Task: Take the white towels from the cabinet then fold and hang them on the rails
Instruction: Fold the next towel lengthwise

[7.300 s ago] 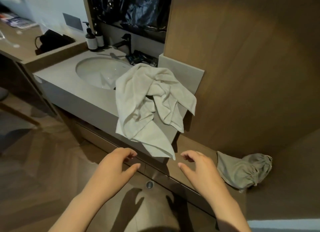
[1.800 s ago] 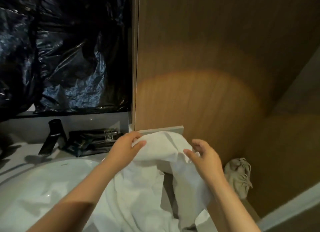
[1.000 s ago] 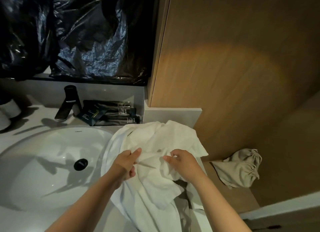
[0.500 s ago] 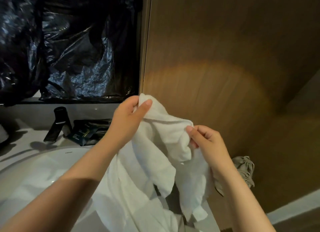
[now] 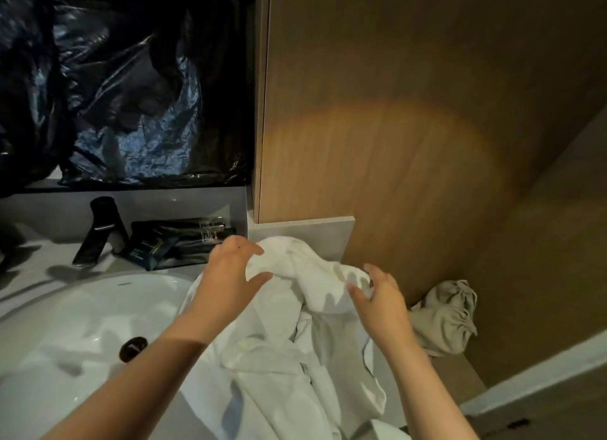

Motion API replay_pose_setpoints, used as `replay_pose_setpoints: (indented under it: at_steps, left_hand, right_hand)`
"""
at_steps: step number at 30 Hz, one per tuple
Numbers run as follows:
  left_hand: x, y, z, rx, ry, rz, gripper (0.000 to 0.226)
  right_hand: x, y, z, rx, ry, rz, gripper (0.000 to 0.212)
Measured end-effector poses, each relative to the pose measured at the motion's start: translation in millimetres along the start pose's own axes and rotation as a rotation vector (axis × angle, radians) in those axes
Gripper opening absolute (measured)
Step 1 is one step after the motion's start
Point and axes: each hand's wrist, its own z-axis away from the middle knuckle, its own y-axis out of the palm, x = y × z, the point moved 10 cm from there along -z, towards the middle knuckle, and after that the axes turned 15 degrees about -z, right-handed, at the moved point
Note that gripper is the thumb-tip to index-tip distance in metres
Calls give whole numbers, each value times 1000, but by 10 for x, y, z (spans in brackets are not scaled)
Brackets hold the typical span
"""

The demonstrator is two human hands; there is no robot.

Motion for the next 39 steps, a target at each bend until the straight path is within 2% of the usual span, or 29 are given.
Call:
replay_pose_setpoints:
  at_steps: [2,4,7,11,18,21,23,26,28,30,31,32,34,36,39]
  left_hand:
    - [9,45,232,-24,2,89,26]
    - [77,194,399,47,-20,158,24]
    - [142,413,583,137,23,145,44]
    - [174,584,762,143,102,20,61]
    - [294,439,666,52,119,26,22]
    - [356,264,688,-14,73,120,28]
    - [402,153,725,-43,44,160,24]
    - [603,136,795,30,-42,101,31]
    - [784,211,849,140,-109,25,28]
    - [821,201,907,171,-129,11,18]
    - [782,163,914,143,-116,11,11]
    - [712,117,913,112,-100,0,14]
    - [530,95,893,90,-32,-25,35]
    - [313,115,841,104,85,-19,45]
    - [-5,244,770,157,230,-12,41]
  right_hand:
    - [2,52,105,0,-53,-22,47]
    - [-13,119,165,18,-59,-81,39]
    - [2,237,215,61,-83,-110,29]
    - [11,391,247,124,-107,-143,27]
    - [21,564,284,198,-103,-178,20]
    - [23,618,286,215,-84,-197,20]
    - [26,665,294,233,-72,-219,20]
    - [30,747,298,260,-60,-257,18]
    - [30,791,304,274,-52,-268,19]
    - [19,827,315,281,-46,-274,19]
    - [15,839,324,284,-44,-280,19]
    - [8,848,332,286,-42,-284,19]
    - [-3,843,346,284,-44,-285,18]
    - [-11,808,361,278,-45,-284,18]
    - [-36,690,372,249,-42,-301,17]
